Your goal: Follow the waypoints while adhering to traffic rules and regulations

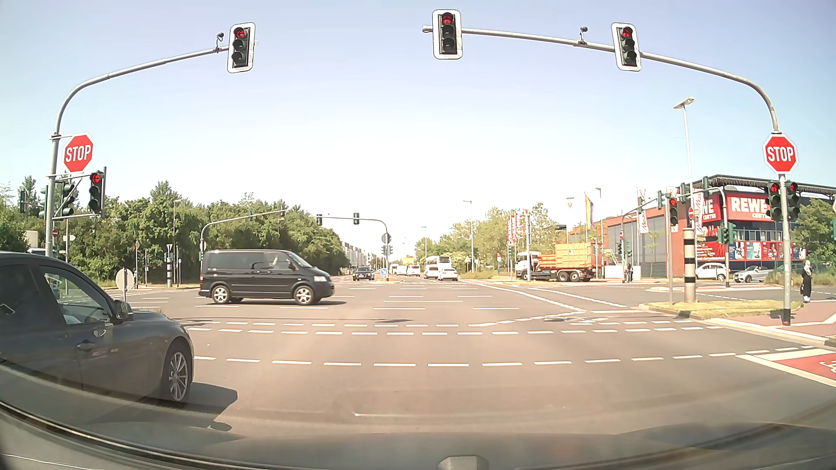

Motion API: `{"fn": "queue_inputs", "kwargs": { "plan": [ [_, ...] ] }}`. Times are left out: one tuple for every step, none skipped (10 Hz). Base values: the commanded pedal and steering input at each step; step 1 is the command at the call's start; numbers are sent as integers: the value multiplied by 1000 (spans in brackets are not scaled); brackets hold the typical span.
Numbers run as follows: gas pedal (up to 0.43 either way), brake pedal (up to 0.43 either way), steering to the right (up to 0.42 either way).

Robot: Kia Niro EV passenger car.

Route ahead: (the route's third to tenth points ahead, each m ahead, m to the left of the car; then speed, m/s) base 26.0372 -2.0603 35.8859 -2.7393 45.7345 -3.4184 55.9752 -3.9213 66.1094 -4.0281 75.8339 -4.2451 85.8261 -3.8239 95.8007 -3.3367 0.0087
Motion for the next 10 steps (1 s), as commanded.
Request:
{"fn": "queue_inputs", "kwargs": {
  "plan": [
    [0, 268, 8],
    [0, 268, 8],
    [0, 268, 8],
    [0, 262, 8],
    [0, 262, 8],
    [0, 268, 8],
    [0, 268, 8],
    [0, 268, 8],
    [0, 262, 8],
    [0, 268, 8]
  ]
}}
